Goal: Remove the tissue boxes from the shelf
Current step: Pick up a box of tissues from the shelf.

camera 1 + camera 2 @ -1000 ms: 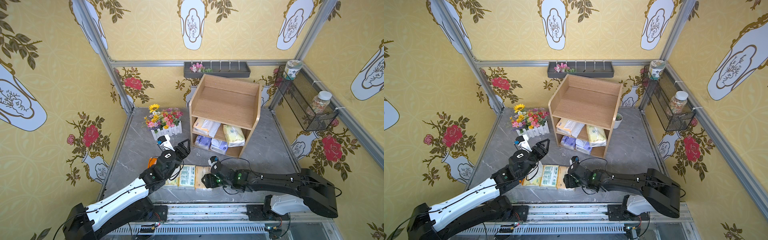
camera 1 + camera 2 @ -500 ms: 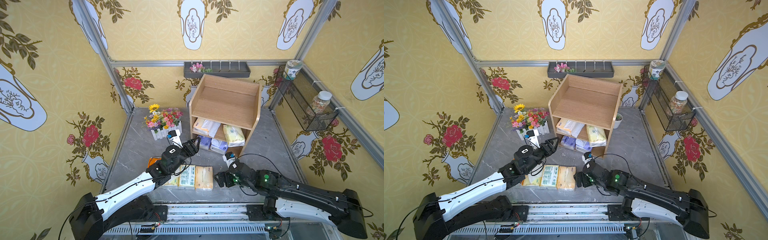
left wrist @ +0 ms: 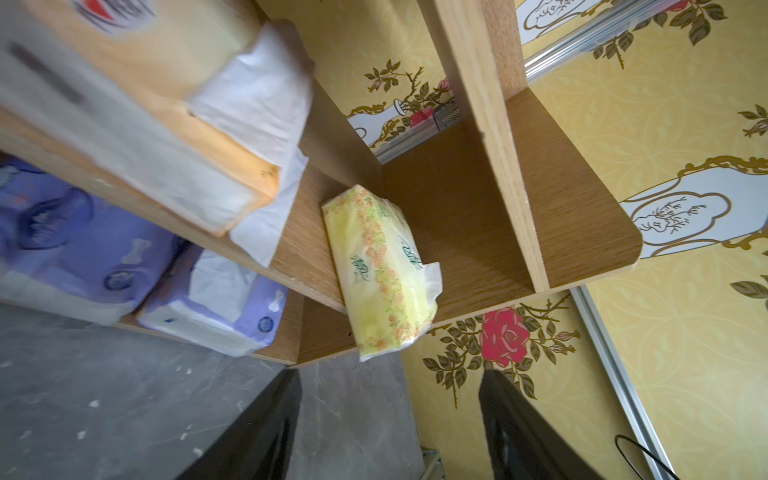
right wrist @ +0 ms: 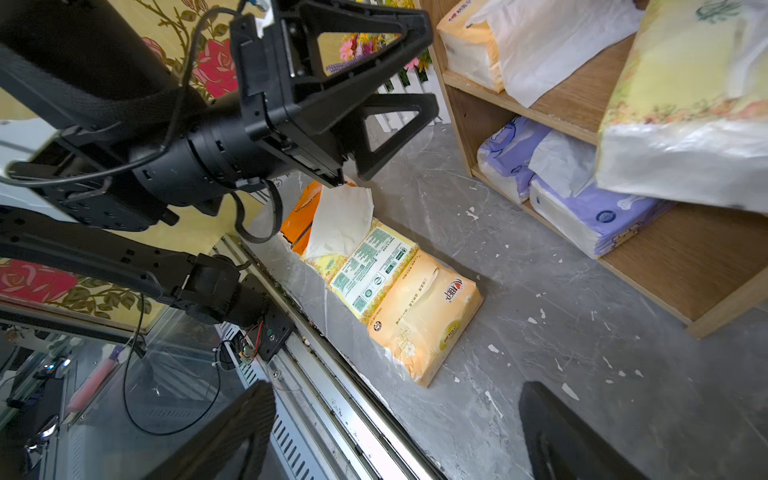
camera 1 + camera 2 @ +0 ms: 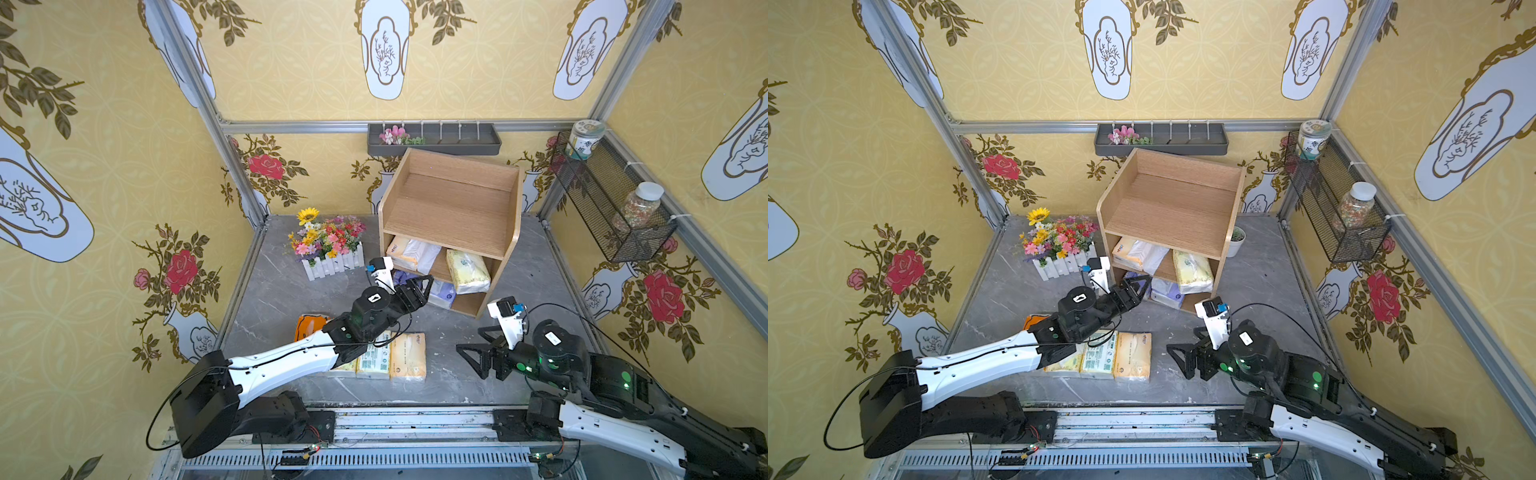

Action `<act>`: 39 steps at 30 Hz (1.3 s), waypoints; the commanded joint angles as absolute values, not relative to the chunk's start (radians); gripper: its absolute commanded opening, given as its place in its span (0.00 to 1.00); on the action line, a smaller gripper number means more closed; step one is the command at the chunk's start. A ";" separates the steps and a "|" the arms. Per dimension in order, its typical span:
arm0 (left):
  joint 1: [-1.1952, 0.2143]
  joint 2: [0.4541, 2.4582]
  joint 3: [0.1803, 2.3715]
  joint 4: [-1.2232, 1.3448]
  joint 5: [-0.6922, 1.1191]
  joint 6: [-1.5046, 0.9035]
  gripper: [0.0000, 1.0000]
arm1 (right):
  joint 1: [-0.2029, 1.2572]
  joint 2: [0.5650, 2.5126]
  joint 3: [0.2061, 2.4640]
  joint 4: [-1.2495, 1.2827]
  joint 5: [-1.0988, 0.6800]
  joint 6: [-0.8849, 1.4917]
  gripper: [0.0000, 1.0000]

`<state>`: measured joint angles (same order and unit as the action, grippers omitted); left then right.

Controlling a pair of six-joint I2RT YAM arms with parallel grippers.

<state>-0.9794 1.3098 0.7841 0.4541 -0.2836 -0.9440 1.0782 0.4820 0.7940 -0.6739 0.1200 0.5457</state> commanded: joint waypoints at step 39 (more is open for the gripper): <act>-0.982 1.737 1.003 0.616 -0.122 -1.160 0.72 | 1.077 0.310 0.816 -0.771 0.279 0.559 0.95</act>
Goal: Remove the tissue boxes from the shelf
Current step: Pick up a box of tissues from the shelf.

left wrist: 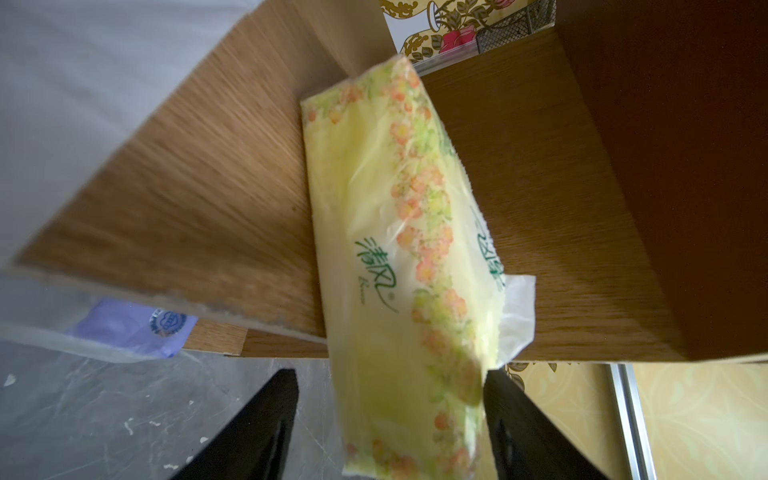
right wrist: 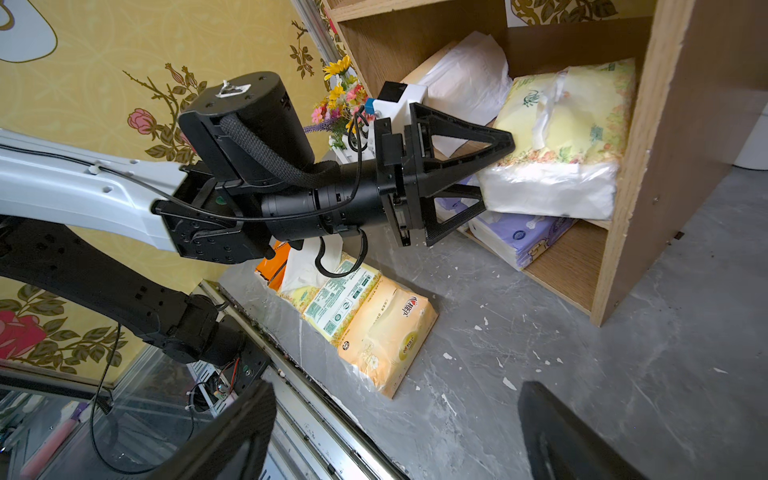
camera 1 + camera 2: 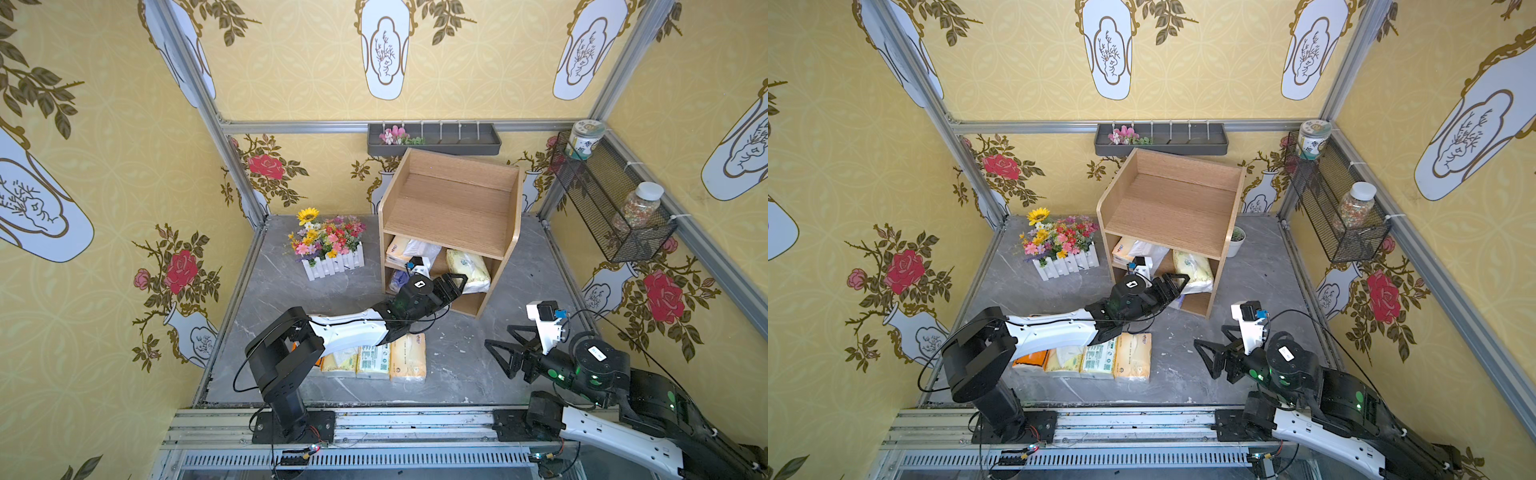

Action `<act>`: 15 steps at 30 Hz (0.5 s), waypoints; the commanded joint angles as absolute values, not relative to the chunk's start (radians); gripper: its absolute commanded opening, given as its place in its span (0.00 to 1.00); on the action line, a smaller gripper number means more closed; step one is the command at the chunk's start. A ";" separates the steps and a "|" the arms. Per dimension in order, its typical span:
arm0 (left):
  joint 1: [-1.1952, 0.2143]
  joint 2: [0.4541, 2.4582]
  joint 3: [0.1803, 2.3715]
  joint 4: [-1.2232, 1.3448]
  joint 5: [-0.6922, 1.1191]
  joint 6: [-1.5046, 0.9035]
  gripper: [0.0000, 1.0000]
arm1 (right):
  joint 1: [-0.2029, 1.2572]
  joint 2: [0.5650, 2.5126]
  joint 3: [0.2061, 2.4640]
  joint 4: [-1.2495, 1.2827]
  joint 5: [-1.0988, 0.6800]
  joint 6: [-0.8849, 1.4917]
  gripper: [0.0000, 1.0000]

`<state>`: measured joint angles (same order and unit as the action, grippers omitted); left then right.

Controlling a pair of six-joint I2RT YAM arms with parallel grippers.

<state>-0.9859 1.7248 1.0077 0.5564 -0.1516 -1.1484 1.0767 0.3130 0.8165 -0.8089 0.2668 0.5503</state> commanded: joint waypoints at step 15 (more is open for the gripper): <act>-0.963 1.743 0.998 0.635 -0.101 -1.172 0.48 | 1.077 0.307 0.816 -0.776 0.291 0.557 0.95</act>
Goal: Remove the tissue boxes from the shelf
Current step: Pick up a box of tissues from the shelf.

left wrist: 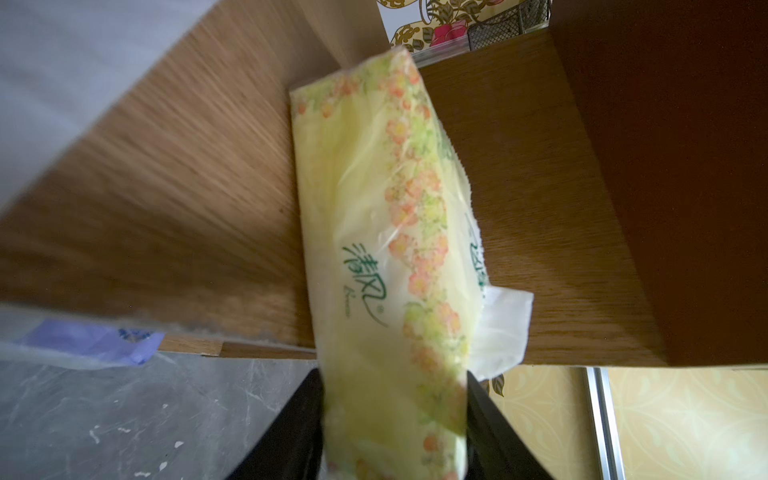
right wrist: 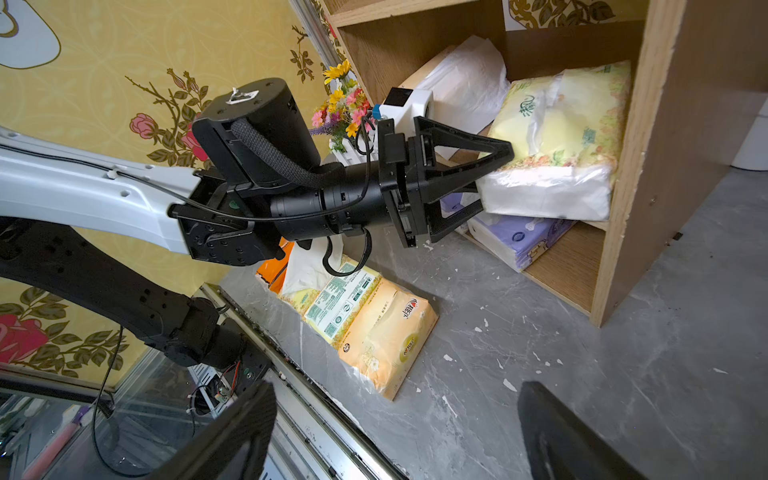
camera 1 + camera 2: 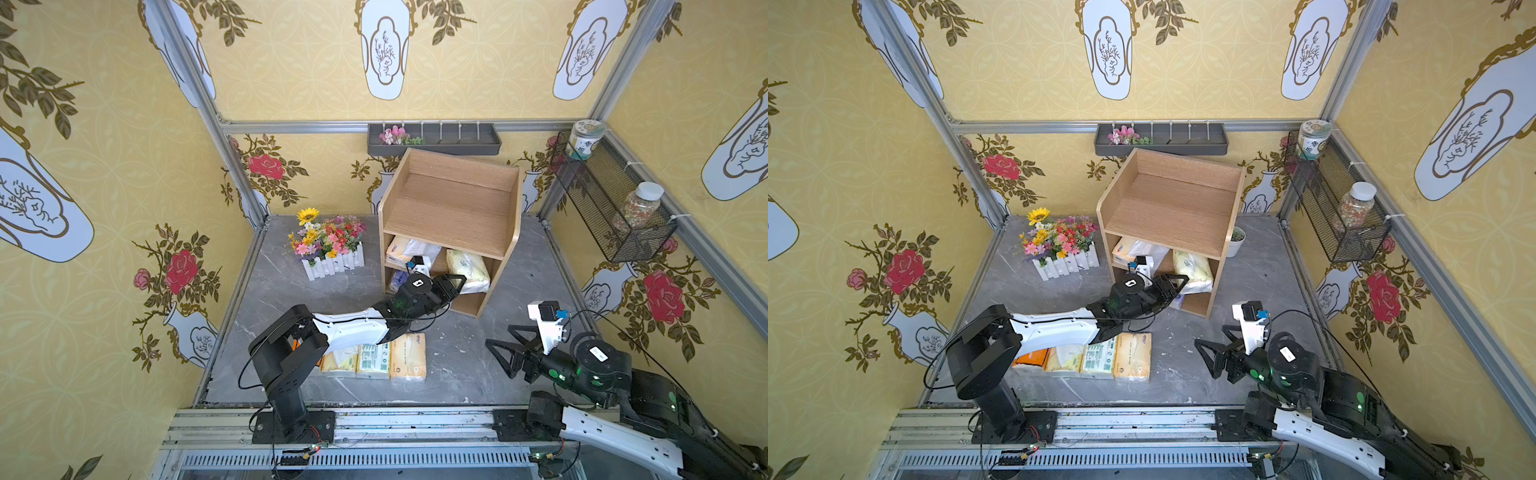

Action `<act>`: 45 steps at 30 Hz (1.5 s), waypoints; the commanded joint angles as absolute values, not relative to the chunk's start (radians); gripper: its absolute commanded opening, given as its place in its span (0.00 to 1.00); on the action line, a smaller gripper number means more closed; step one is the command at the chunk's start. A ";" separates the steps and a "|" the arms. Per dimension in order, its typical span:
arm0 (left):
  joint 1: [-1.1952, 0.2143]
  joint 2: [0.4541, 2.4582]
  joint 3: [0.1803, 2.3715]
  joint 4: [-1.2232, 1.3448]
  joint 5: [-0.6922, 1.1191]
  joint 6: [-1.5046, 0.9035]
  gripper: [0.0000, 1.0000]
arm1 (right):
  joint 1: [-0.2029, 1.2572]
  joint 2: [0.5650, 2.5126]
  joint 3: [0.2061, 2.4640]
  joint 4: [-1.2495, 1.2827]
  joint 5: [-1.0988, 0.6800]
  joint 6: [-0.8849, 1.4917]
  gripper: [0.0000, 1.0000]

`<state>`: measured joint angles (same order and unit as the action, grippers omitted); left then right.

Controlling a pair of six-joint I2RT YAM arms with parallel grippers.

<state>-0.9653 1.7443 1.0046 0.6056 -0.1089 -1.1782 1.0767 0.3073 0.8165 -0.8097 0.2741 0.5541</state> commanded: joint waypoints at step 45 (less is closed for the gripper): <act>-0.968 1.302 0.513 0.703 0.160 -1.054 0.30 | 0.996 0.635 0.800 -0.624 0.281 0.808 1.00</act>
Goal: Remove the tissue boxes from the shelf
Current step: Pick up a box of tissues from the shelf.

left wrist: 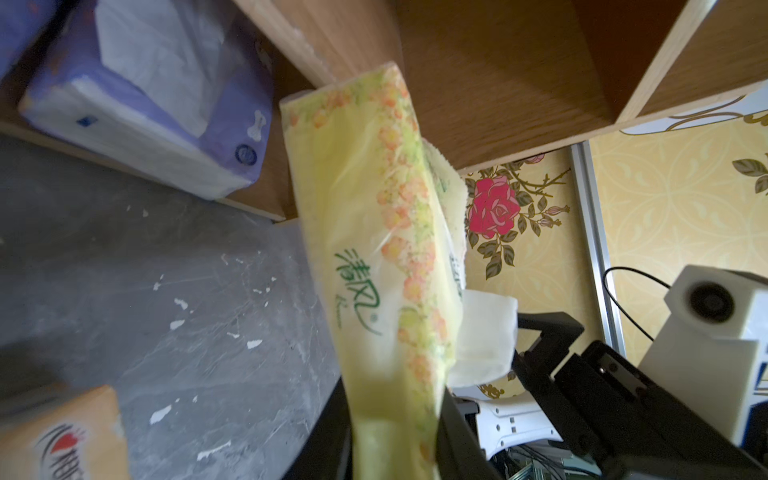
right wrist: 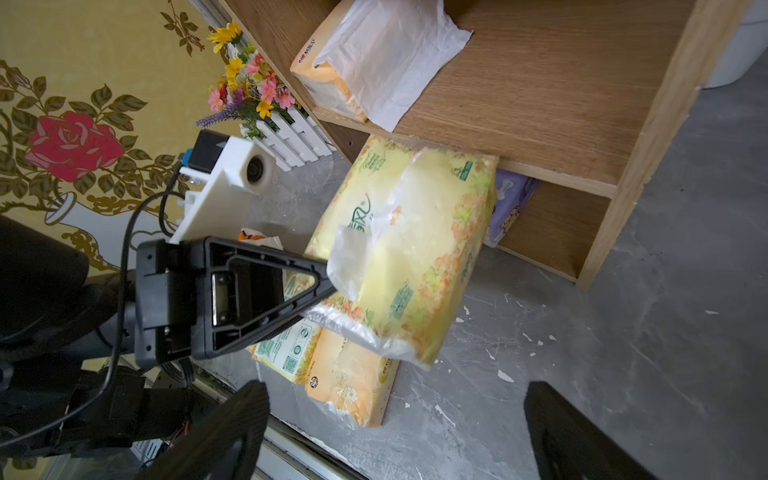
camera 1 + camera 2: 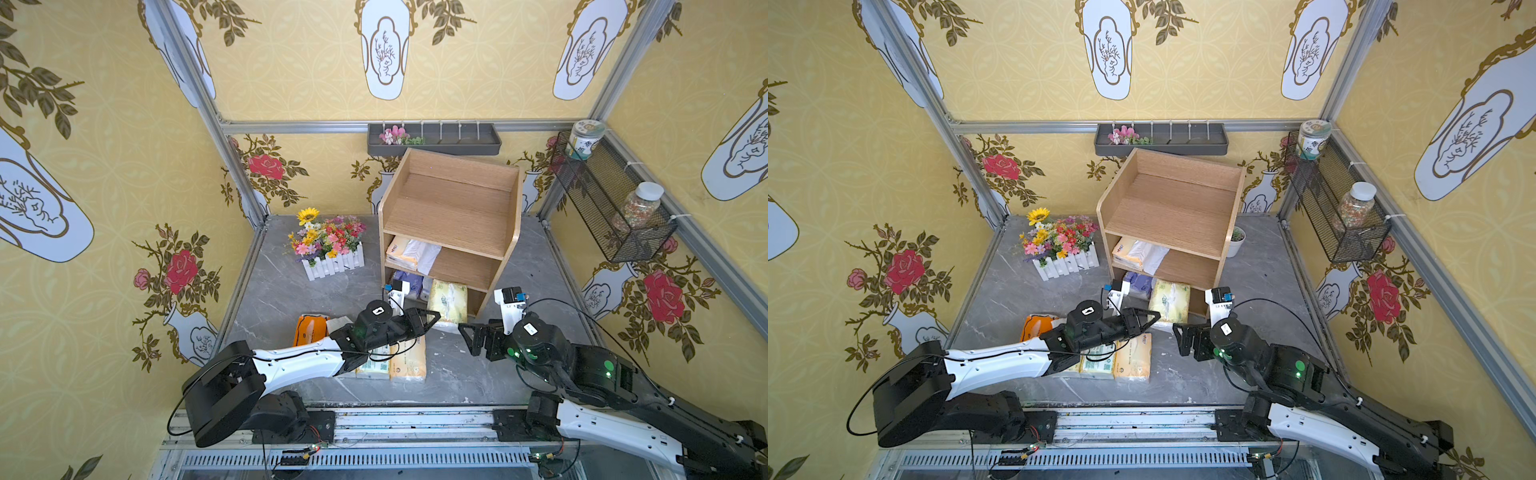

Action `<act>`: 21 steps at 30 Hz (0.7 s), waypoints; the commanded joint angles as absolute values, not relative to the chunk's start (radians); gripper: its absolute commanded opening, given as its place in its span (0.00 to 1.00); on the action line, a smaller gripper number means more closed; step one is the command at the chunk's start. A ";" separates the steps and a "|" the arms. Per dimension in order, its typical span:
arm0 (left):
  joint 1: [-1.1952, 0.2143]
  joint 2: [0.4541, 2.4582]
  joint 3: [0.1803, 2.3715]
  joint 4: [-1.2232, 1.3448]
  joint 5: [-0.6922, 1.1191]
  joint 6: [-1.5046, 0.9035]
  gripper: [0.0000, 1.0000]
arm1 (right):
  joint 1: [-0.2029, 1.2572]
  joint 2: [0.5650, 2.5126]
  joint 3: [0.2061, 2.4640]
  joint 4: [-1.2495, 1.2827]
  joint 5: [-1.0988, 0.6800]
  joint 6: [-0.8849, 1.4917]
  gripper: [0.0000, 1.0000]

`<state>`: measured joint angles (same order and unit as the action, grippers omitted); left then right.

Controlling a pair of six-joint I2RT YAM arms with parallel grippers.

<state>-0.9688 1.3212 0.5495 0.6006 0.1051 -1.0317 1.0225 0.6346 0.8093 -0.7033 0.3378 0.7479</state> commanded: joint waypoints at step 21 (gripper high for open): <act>-0.965 1.231 0.398 0.924 0.247 -1.138 0.31 | 0.504 0.658 0.561 -0.138 -0.510 1.034 0.73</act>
<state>-0.9649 1.2263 0.4019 0.8387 0.2188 -1.1294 0.5350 0.6567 0.5991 -0.3164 -0.3687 0.9749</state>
